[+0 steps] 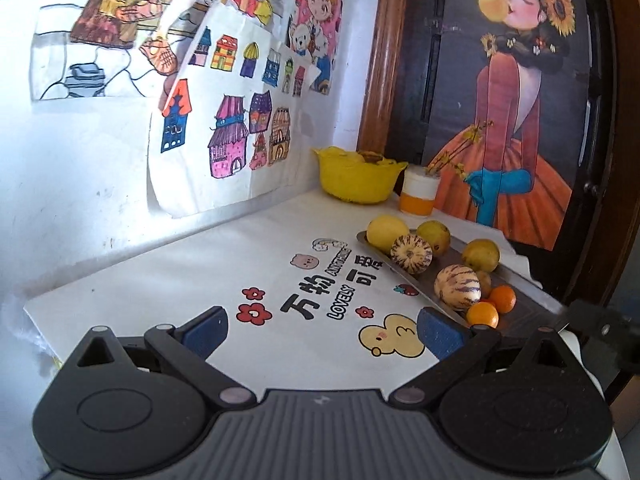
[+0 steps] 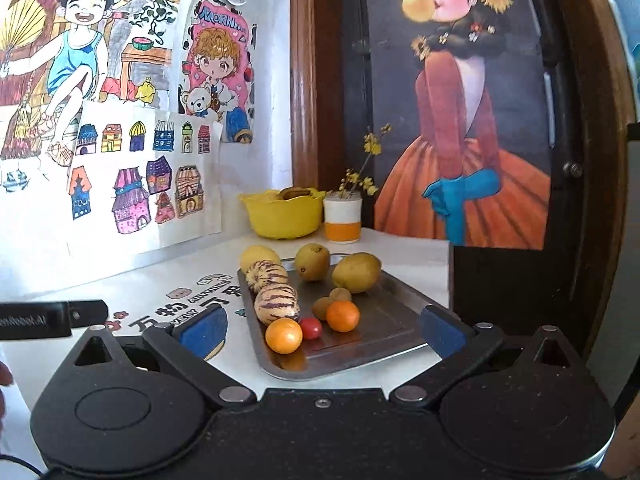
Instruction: Organize fruits
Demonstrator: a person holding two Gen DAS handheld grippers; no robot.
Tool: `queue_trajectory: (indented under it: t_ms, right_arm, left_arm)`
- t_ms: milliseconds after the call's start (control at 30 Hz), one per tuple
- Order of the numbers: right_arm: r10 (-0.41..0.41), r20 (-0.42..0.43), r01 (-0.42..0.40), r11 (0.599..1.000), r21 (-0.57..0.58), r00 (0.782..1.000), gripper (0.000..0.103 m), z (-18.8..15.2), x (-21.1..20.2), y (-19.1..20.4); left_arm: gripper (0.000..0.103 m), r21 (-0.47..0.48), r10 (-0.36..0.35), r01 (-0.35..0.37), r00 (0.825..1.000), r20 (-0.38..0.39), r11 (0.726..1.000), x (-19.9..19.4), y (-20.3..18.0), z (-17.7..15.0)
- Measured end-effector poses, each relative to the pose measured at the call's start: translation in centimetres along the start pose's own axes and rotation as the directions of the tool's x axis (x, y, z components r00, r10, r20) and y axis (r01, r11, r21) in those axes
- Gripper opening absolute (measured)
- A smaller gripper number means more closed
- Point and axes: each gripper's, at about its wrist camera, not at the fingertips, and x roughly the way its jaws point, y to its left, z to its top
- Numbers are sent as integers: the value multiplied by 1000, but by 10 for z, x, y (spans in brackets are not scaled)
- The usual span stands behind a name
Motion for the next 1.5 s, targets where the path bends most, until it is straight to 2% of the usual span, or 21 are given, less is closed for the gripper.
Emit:
queue_trajectory:
  t_ms: [167, 300, 733, 1500]
  right_arm:
    - [-35, 11, 35, 999, -3, 999, 102, -11, -7, 2]
    - [-34, 27, 34, 999, -2, 999, 102, -19, -13, 5]
    - [-15, 46, 18, 998, -60, 999, 102, -34, -20, 21]
    - [-4, 28, 5, 998, -57, 1000, 102, -39, -16, 21]
  left_arm:
    - [103, 22, 4, -5, 999, 41, 1000, -10, 3, -7]
    - [103, 21, 8, -9, 998, 60, 1000, -17, 6, -17]
    - [103, -9, 34, -34, 998, 51, 999, -28, 16, -36]
    - [103, -6, 56, -56, 998, 39, 998, -28, 23, -45]
